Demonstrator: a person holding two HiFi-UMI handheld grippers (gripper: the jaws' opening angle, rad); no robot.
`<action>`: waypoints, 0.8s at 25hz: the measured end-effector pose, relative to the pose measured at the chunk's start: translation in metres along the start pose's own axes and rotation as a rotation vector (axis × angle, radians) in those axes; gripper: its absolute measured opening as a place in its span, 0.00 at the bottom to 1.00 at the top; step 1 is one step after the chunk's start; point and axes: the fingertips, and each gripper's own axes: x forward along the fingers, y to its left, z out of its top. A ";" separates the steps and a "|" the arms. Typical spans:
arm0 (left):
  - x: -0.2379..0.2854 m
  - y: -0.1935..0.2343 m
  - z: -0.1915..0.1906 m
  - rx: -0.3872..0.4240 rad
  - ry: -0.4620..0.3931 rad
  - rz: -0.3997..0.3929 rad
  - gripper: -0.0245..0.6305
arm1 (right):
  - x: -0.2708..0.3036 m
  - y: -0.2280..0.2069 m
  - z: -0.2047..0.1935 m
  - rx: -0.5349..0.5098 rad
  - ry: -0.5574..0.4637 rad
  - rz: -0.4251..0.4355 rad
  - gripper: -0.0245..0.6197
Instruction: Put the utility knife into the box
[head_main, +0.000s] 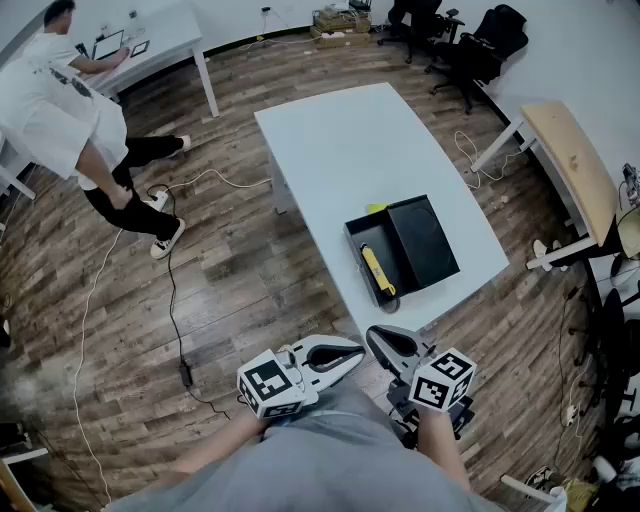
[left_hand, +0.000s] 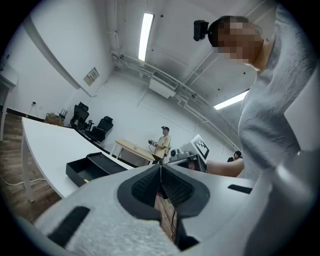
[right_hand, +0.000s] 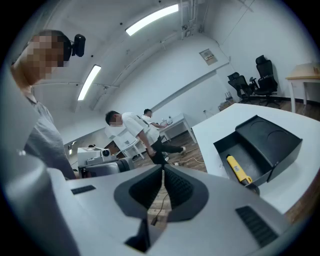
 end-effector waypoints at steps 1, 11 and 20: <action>0.000 0.001 0.000 -0.001 0.000 0.002 0.07 | 0.000 0.001 0.000 0.001 0.002 0.001 0.09; -0.009 0.007 0.004 -0.005 -0.016 0.019 0.07 | 0.007 0.014 -0.008 -0.010 0.034 0.043 0.09; -0.016 0.011 0.009 0.002 -0.011 0.028 0.06 | 0.015 0.022 -0.007 -0.016 0.050 0.064 0.09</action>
